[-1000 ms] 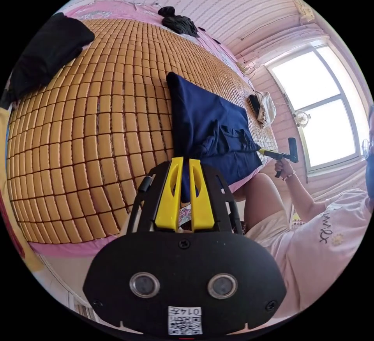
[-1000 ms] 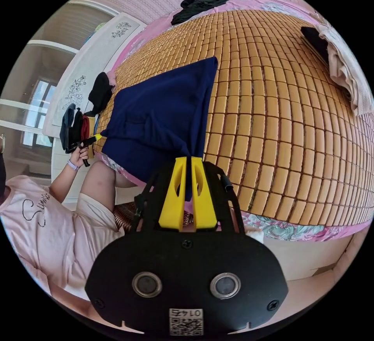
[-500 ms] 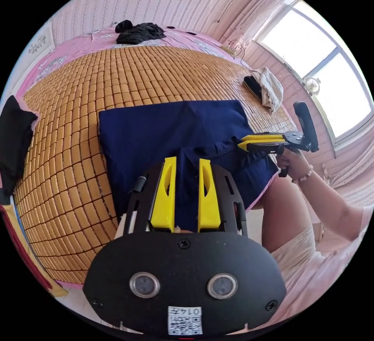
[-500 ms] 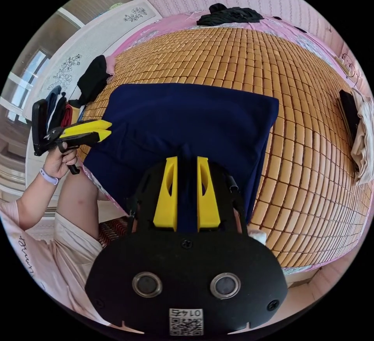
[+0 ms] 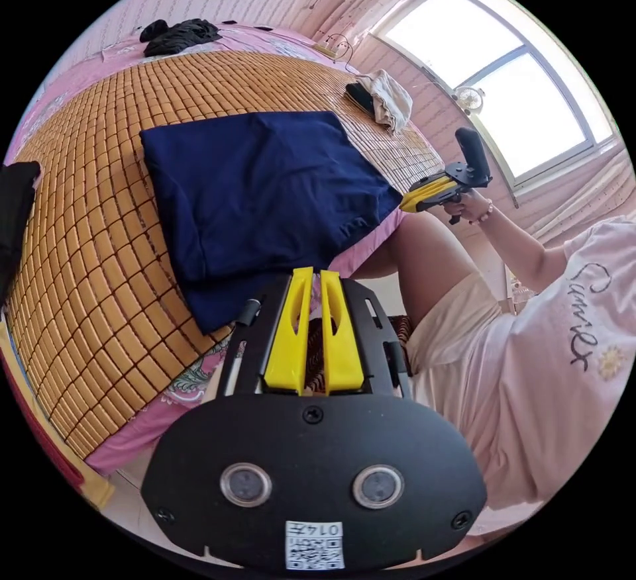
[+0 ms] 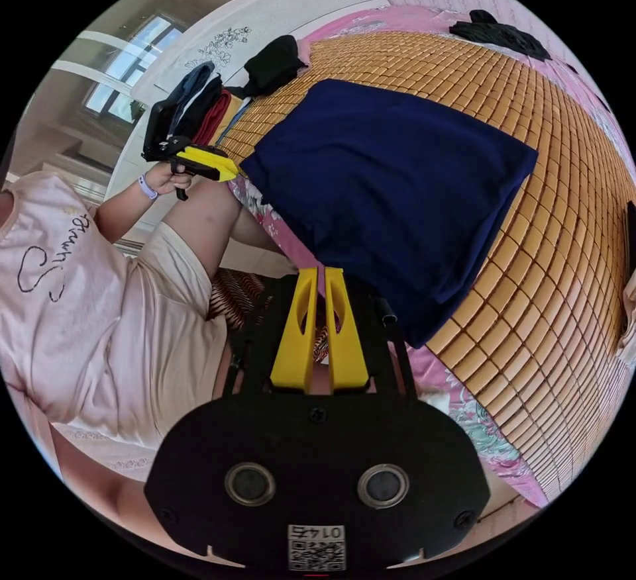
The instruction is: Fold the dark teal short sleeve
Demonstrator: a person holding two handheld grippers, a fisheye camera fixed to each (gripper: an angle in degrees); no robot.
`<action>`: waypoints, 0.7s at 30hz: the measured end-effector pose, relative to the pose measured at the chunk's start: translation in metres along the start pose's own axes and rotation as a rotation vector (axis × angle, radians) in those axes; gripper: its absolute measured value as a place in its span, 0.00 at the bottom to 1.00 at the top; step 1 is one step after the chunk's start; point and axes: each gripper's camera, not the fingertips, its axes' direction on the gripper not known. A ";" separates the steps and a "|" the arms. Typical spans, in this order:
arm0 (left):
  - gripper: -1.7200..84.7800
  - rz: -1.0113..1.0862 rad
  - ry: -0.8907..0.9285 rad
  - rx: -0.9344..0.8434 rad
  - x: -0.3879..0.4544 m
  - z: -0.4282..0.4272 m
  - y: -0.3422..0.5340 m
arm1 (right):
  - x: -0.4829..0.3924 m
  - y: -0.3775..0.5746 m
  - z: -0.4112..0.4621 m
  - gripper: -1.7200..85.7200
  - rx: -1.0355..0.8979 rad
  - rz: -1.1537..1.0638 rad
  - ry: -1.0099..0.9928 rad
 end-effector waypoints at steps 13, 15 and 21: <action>0.03 0.126 -0.138 0.011 0.057 0.118 -0.044 | -0.011 -0.190 0.042 0.02 0.009 0.037 0.405; 0.03 0.126 -0.148 -0.045 0.058 0.138 -0.043 | -0.003 -0.212 0.052 0.02 -0.010 0.050 0.433; 0.01 0.146 -0.161 -0.004 0.062 0.154 -0.031 | 0.007 -0.250 0.079 0.01 -0.259 -0.028 0.497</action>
